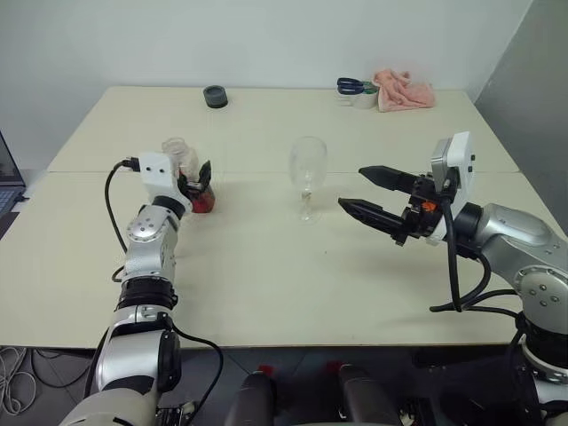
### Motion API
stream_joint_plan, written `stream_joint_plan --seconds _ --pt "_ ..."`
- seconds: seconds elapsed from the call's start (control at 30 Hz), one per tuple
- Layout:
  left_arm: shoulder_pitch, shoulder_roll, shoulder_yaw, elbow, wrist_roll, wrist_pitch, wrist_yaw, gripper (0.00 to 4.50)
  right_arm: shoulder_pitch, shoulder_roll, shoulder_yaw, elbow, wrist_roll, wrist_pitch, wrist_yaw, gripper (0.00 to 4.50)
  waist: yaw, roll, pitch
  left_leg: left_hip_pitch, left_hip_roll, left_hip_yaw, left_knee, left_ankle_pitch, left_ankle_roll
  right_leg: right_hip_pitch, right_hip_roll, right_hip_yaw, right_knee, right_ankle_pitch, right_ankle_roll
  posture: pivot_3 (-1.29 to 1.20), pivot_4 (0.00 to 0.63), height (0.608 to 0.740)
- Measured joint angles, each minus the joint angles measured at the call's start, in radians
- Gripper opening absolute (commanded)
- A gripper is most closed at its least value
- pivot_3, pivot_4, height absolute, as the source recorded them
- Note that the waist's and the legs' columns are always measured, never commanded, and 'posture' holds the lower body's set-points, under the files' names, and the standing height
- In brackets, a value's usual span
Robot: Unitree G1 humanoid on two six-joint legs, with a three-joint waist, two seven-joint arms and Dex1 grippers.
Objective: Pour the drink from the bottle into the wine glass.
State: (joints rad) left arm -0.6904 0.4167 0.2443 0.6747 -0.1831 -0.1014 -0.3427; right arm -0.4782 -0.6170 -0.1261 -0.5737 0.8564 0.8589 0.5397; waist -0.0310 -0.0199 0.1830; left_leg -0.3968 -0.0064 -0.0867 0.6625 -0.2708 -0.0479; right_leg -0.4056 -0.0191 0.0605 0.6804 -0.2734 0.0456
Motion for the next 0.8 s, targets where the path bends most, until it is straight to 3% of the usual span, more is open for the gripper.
stream_joint_plan --seconds 0.1,0.43,0.63,0.8 --pt "0.003 0.0 0.001 -0.001 -0.003 -0.002 0.0 1.74 0.0 0.001 0.0 0.0 0.0 0.0 -0.001 3.9 0.0 0.0 0.0 0.0 0.0 0.0 0.0 0.0 0.0 0.0 0.0 0.0 0.0 0.0 0.0 0.0 0.15 0.74" --pt "0.004 0.02 -0.025 -0.024 0.033 0.017 0.011 1.71 0.018 0.003 -0.001 0.002 -0.032 -0.04 -0.021 3.9 -0.001 0.0 0.0 0.0 0.0 0.0 0.0 0.0 0.0 0.0 0.0 -0.001 0.0 0.0 0.0 0.0 0.15 0.74" --pt "-0.209 0.032 -0.15 0.059 0.127 0.021 -0.071 1.71 0.028 0.041 0.0 0.024 -0.143 -0.141 -0.062 3.9 0.005 -0.002 0.001 -0.003 -0.002 -0.003 0.001 0.0 0.0 0.0 -0.001 -0.004 -0.001 0.0 0.0 0.0 0.15 0.74" --pt "-0.37 0.024 -0.293 0.14 0.227 -0.075 -0.2 1.71 0.028 0.111 0.021 0.08 -0.241 -0.227 -0.101 3.9 0.0 -0.002 0.001 -0.003 -0.002 -0.002 0.0 0.0 0.0 -0.001 -0.001 -0.003 -0.001 0.0 0.0 0.0 0.15 0.74"
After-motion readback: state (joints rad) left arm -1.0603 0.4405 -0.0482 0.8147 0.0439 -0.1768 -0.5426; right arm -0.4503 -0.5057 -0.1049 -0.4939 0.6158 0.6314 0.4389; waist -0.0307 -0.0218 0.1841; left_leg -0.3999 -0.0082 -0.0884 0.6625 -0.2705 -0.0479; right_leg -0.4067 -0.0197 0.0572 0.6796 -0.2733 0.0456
